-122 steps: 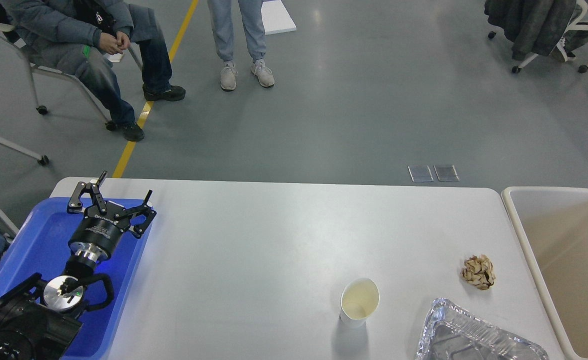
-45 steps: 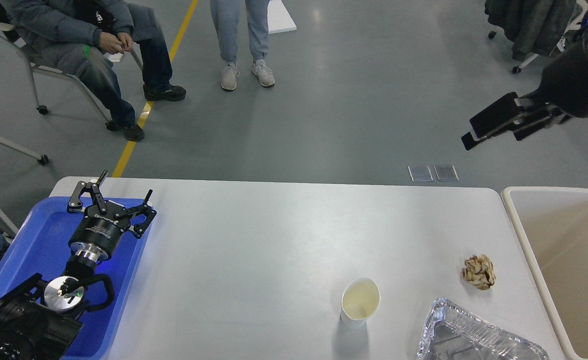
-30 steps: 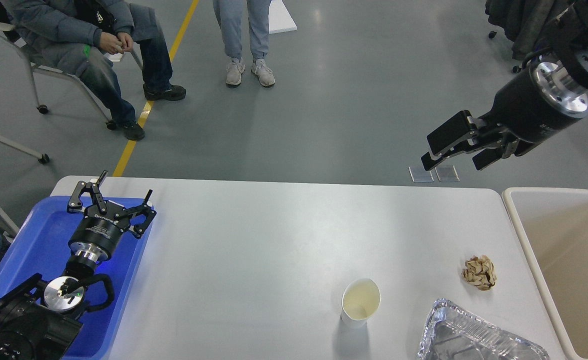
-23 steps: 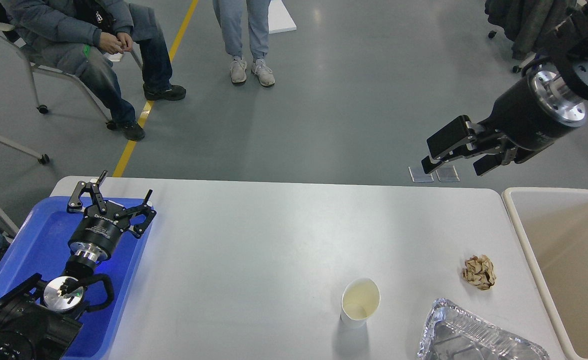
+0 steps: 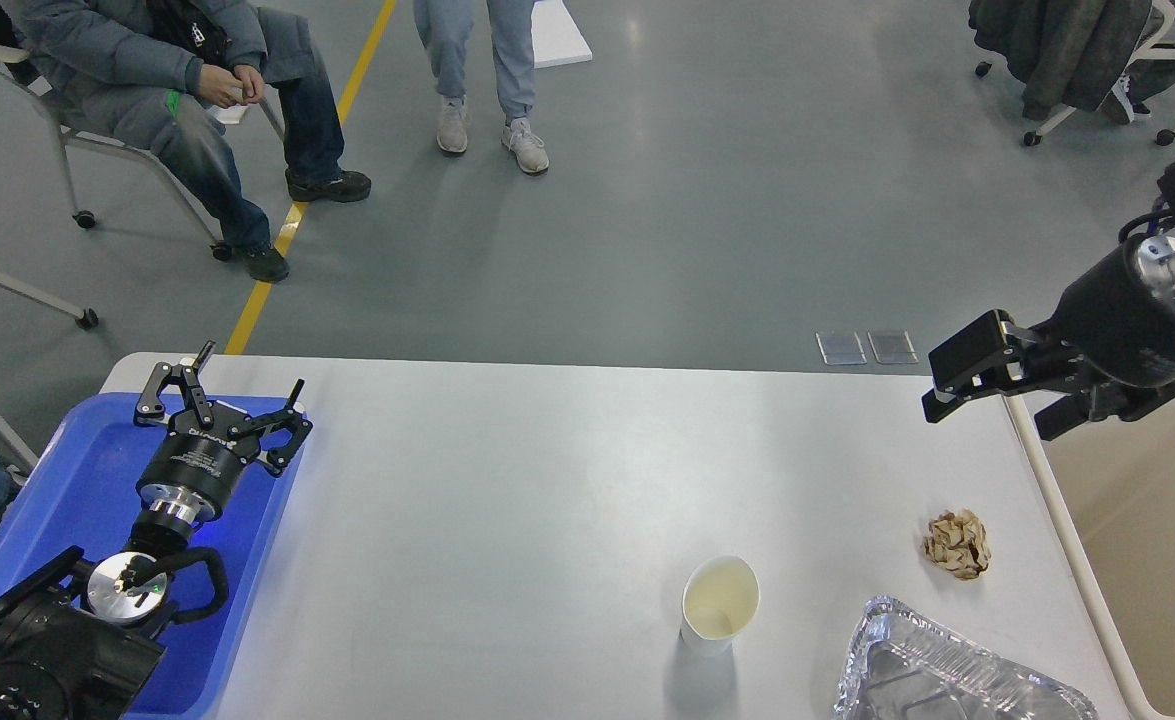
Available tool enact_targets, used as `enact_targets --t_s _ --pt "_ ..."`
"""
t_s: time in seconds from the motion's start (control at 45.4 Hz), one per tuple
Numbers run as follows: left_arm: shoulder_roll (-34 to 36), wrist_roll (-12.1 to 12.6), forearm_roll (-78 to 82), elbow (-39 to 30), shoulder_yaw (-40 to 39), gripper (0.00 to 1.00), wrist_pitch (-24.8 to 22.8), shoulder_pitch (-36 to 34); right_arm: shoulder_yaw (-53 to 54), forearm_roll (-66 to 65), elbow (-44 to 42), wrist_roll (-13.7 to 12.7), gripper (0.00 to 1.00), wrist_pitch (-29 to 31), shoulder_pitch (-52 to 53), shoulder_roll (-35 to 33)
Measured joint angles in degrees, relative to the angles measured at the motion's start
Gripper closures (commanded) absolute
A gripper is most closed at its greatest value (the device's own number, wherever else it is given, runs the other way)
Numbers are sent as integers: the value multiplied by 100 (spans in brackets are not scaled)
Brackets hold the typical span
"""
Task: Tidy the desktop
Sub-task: 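Swing the right gripper up and over toward the table, then lower the open right gripper down onto the white paper cup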
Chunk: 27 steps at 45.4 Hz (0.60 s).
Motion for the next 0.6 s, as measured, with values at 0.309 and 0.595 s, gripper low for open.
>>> enact_targets --t_s 0.309,0.595 --pt "0 0 -2 0 -3 0 0 0 12 10 68 -6 0 -44 -56 20" --pt "0 0 -3 0 -3 0 0 0 367 14 84 -14 0 -393 -397 82"
